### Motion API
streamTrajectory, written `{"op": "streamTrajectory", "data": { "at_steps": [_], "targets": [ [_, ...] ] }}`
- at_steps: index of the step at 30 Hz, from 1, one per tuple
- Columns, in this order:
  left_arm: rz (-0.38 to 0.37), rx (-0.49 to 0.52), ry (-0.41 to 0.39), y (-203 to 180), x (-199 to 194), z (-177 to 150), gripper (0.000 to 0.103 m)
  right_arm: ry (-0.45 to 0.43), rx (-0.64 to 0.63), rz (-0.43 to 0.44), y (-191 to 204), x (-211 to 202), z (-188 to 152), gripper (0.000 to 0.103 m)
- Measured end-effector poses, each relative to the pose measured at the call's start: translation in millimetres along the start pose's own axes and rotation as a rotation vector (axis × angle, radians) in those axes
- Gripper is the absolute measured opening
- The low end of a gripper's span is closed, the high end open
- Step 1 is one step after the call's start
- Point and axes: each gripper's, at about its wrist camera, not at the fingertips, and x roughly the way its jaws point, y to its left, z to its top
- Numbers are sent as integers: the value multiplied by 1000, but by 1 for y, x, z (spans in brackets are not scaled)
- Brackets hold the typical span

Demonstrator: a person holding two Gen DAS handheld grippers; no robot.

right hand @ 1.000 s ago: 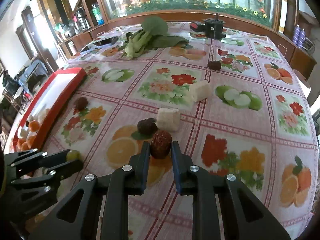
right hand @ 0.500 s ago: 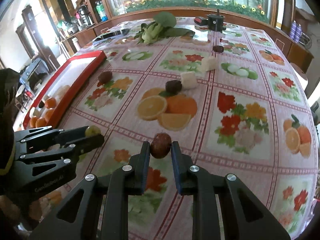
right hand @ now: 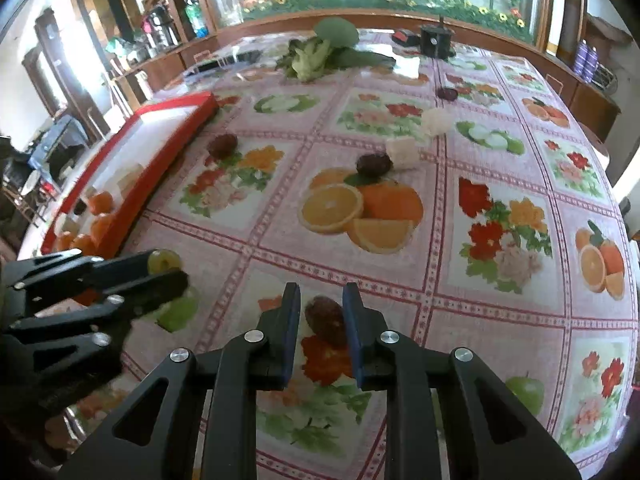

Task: Organize fruits
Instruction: 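Lift the green fruit and date and carry them toward the tray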

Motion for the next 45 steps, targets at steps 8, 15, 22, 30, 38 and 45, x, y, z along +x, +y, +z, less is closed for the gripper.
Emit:
{"op": "streamTrajectory", "data": {
  "at_steps": [8,15,22,30,38,45],
  "targets": [
    [-5,6,34,1,10,-9,28,-4,-22,-26,3,5,-4,35],
    [2,7,30,0,10,-12,28,-14,-82,-88,10,5,-6,21],
    [-6,-10,23,0,7,-8,28,-29,-66,-49,13,-8,-4,21],
    [-16,-1,-8,-3,-4,2,28,-37,-83,-40,22,-16,1,21],
    [-8,-19,-37,11,-15,13,28,-43,-107,-24,37,-15,19,21],
    [21,-64,-65,44,-27,23,28,-52,-135,25,68,-8,46,21]
  ]
}}
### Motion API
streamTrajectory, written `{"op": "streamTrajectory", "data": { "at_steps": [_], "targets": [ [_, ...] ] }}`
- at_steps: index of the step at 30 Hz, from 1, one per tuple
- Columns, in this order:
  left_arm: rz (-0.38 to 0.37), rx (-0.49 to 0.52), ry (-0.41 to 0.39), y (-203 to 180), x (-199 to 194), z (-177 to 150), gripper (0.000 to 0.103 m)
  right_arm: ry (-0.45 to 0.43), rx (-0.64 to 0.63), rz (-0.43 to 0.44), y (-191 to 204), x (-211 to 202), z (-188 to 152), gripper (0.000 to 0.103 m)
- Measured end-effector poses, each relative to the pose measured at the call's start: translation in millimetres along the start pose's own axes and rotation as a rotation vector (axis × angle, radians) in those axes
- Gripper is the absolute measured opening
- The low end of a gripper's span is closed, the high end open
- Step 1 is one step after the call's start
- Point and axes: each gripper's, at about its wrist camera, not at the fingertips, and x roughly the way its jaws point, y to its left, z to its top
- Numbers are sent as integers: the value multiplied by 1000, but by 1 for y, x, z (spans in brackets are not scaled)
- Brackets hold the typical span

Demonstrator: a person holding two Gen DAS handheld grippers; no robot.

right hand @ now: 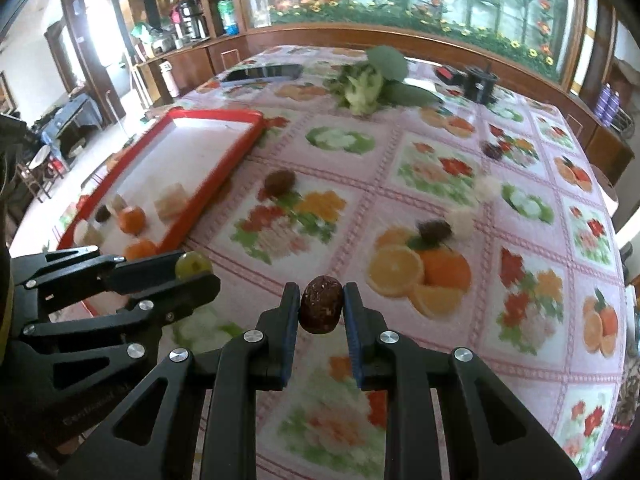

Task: Organize fruits
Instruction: 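Lift the green fruit and date and carry them toward the tray, then lower the green fruit and date into the tray and open both tools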

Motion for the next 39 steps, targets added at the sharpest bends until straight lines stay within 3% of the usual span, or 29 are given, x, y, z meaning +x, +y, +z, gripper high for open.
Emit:
{"op": "streamTrajectory", "data": {
  "at_steps": [11,22,39],
  "targets": [
    [108,-124,-51,93,-16,28,28,-24,-94,76,65,29,56,21],
    [234,-239,-35,178,0,48,28,-12,-154,119,116,76,97,22],
    [242,-272,49,204,42,51,28,71,-152,144,125,119,102,22]
  ]
}}
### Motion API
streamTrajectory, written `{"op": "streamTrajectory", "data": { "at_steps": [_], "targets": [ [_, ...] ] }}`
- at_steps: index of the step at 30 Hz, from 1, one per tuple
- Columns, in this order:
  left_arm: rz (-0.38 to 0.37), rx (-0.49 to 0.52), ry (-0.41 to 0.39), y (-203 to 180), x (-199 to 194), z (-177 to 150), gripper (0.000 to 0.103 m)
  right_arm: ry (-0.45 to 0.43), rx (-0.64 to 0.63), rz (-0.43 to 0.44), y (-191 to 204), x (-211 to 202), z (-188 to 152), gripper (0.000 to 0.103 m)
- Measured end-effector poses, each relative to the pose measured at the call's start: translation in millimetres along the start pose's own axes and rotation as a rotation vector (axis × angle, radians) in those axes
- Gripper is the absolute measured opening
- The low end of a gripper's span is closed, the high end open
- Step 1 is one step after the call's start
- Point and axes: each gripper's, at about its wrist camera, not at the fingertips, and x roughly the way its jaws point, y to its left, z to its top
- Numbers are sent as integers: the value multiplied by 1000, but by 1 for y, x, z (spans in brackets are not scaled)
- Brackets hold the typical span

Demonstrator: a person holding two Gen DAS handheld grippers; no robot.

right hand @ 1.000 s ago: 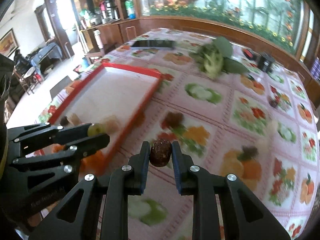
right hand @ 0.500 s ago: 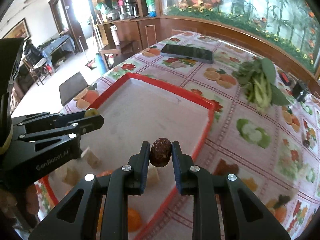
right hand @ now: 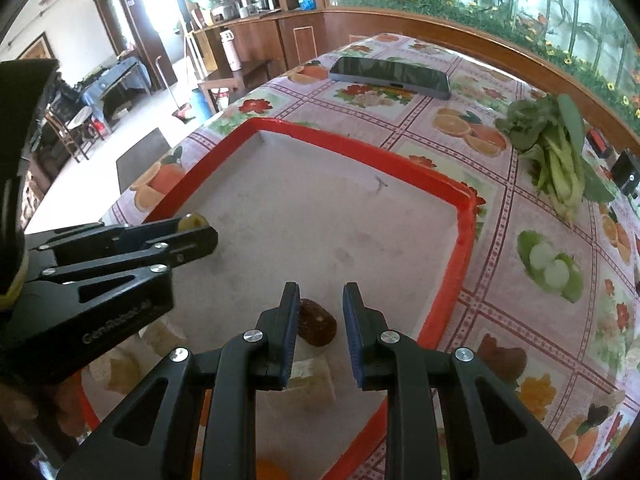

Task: Organize fruits
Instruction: 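Lower the green fruit and date into the tray and open both tools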

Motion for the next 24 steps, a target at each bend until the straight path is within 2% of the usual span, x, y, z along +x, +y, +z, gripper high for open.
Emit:
{"op": "streamTrajectory", "data": {
  "at_steps": [6,9,11,14,24],
  "targets": [
    [15,4,17,-3,9,-1,32,9,9,14,1,3,-2,29],
    [24,8,22,-6,9,-1,42,11,15,15,0,3,-2,31],
    [41,4,23,-6,8,-1,52,11,27,22,-1,3,-2,31],
    [46,-4,25,-4,7,-3,59,11,42,21,-4,2,-3,33],
    [76,14,16,-9,-4,-8,65,20,53,1,-5,-3,-7,35]
  ]
}}
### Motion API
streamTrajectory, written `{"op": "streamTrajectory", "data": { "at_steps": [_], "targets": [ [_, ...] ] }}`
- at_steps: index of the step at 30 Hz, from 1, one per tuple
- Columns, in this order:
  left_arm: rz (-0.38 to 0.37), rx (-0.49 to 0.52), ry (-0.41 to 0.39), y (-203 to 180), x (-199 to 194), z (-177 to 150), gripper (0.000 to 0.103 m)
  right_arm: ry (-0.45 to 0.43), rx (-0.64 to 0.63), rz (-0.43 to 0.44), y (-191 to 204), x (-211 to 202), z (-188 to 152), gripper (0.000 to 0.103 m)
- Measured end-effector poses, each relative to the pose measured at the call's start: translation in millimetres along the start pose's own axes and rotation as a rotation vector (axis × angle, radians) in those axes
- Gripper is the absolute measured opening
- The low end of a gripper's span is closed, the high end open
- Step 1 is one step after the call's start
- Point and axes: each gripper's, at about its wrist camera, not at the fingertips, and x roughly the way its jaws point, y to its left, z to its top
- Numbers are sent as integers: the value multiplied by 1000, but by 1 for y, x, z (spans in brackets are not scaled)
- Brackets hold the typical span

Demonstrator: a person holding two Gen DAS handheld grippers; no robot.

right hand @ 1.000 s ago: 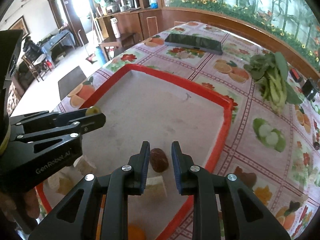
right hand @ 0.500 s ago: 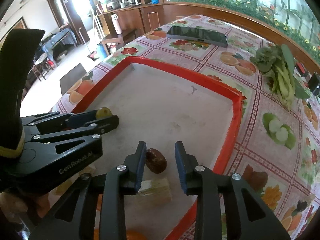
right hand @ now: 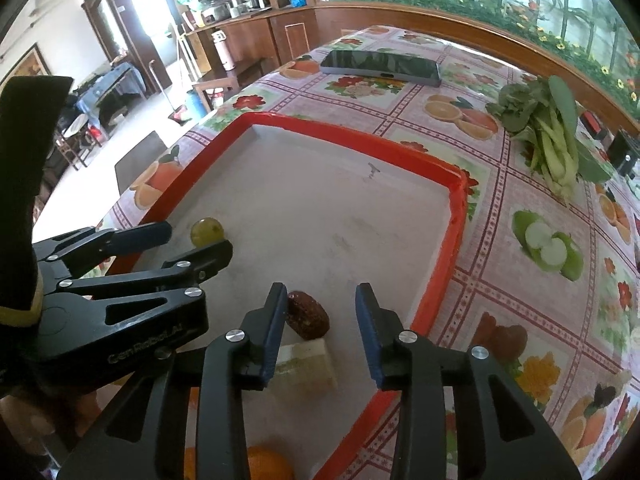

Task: Organize fruits
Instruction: 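Lower the green fruit and date into the tray and open both tools, then move both tools back from the tray toward the remaining fruit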

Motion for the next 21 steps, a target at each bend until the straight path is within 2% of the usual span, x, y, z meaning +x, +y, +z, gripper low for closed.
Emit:
{"op": "streamTrajectory", "data": {
  "at_steps": [6,8,14,18,21],
  "targets": [
    [6,-2,-19,-2,-14,-6,68,-7,28,-1,-4,-12,-7,41],
    [13,-4,-26,-3,-18,-8,73,-12,33,-3,-5,-17,-9,42],
    [28,-19,-45,-5,-33,-18,76,-29,42,-6,-5,-35,-21,53],
    [35,-23,-52,-11,-44,-27,76,-28,48,-24,-8,-49,-32,64],
    [33,-24,-57,-18,-50,-32,76,-21,71,-57,-16,-58,-41,82]
  ]
}}
